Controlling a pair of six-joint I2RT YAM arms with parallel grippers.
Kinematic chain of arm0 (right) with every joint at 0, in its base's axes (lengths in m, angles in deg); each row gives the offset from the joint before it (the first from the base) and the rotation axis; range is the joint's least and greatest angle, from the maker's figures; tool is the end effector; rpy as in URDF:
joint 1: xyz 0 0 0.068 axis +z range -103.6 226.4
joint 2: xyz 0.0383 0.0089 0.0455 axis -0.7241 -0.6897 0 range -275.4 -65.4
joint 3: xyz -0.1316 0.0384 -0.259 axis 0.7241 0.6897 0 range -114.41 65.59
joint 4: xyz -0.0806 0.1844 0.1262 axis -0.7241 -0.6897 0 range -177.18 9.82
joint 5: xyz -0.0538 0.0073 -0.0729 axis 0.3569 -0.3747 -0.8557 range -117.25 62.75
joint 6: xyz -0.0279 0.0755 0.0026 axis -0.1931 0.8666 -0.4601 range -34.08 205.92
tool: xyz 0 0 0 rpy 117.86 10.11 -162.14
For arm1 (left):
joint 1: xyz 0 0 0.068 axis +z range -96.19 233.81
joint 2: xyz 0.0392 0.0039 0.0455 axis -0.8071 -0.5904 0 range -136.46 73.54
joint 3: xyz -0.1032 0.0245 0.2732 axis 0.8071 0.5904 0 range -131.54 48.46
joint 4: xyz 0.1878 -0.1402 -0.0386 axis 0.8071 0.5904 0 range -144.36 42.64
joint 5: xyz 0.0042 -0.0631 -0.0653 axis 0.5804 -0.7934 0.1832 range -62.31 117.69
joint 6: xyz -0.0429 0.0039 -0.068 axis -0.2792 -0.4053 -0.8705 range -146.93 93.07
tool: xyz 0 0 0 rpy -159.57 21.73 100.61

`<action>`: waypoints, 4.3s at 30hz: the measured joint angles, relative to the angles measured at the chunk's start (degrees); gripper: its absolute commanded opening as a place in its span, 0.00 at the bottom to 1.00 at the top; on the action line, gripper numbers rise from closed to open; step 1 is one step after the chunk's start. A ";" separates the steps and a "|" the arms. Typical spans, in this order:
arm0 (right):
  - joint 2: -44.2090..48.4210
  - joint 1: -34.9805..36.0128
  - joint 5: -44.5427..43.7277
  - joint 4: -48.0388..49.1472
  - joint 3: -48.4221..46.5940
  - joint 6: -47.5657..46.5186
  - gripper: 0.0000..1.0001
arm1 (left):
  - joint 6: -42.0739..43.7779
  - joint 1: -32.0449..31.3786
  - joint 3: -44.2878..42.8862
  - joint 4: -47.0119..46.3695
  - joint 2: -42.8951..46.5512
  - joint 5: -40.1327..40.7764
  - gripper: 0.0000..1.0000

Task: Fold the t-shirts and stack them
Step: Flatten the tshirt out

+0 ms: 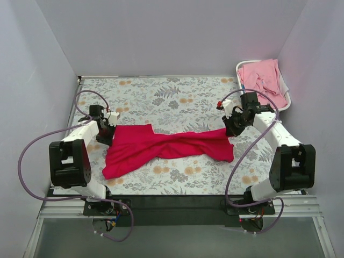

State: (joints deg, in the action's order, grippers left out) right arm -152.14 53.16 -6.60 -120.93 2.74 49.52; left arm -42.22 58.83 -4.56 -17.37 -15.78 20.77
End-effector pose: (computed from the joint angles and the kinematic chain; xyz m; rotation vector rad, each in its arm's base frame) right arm 0.2832 0.0583 0.2381 -1.0590 2.3863 0.3094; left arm 0.2698 0.0153 0.1799 -0.4783 2.8145 -0.2094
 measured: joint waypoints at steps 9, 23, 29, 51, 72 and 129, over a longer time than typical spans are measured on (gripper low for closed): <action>7.17 0.00 1.07 0.26 0.11 -3.32 0.01 | -1.66 0.66 -6.32 0.74 -4.90 -3.15 0.45; 7.17 0.00 2.86 -1.16 4.72 -6.71 0.01 | -8.11 -0.50 -24.96 -2.16 -17.05 -11.15 0.49; 7.21 0.11 2.14 -1.55 8.33 -8.87 0.01 | -8.79 -4.02 -23.02 -4.70 -20.94 -7.28 0.50; 3.28 0.79 2.16 -8.02 2.49 -10.64 0.60 | -9.01 -8.92 -21.51 -9.14 -22.03 1.64 0.00; -0.87 0.70 -2.38 -12.59 4.94 -15.02 0.30 | -10.34 -8.63 -23.12 -7.02 -22.82 0.02 0.00; 12.87 -1.88 -4.00 -11.54 -39.21 -4.50 0.01 | -18.43 3.69 -52.37 3.89 -1.53 -12.39 0.00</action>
State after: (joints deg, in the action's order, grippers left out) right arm -139.27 51.28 -10.60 -132.47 -36.47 45.02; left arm -60.64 62.52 -56.92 -13.48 -17.31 8.38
